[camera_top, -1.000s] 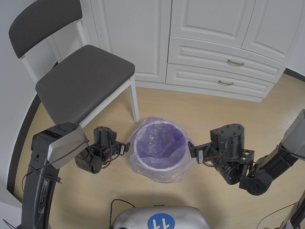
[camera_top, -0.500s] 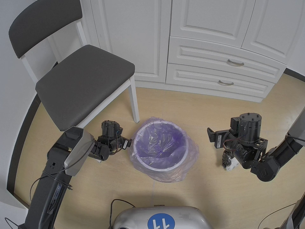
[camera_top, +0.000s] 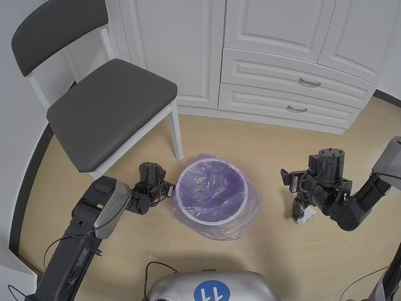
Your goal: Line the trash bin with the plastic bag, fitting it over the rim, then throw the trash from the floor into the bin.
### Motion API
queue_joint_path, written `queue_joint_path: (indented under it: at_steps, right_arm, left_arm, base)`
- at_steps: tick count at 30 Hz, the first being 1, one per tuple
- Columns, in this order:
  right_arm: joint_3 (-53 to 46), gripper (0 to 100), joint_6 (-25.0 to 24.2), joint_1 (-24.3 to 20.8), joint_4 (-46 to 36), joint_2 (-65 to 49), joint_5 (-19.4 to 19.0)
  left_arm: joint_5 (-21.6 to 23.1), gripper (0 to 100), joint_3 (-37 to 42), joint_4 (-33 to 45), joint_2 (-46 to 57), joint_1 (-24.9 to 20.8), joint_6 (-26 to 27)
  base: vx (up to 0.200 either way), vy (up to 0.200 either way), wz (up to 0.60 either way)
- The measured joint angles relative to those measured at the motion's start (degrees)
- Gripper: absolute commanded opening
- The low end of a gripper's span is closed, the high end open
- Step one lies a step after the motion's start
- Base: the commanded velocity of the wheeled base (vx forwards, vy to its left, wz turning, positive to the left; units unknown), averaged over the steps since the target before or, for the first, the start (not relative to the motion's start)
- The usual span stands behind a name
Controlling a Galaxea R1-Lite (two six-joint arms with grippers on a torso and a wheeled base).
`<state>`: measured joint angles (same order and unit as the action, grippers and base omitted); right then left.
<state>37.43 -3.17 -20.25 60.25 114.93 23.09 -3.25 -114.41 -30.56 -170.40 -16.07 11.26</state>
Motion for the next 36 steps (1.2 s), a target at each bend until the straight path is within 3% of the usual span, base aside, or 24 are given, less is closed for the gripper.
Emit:
queue_joint_path:
  at_steps: [5,11,16,24,36]
  right_arm:
    - [-0.5,100,0.8,0.7,-0.2,-0.3,-0.2]
    - [-1.7,100,3.3,2.0,-0.3,-1.3,-0.2]
    - [-2.6,100,4.4,3.3,-0.4,-2.4,-0.7]
    - [-6.2,100,8.2,6.1,-0.3,-5.0,-6.6]
    - [-8.8,100,11.7,10.3,-1.1,-8.6,-8.4]
  left_arm:
    - [-1.4,100,4.4,-0.8,2.7,0.4,1.5]
    - [-3.0,100,17.9,-3.2,9.1,1.1,3.2]
    - [-4.0,100,30.6,-9.9,15.2,1.2,4.9]
    - [-5.7,100,48.6,-22.5,23.9,0.5,9.0]
    - [-6.5,100,69.8,-29.8,41.4,-7.3,10.1]
  base:
    - [0.0,0.0,0.0]
    - [0.0,0.0,0.0]
    - [0.0,0.0,0.0]
    - [0.0,0.0,0.0]
    - [0.0,0.0,0.0]
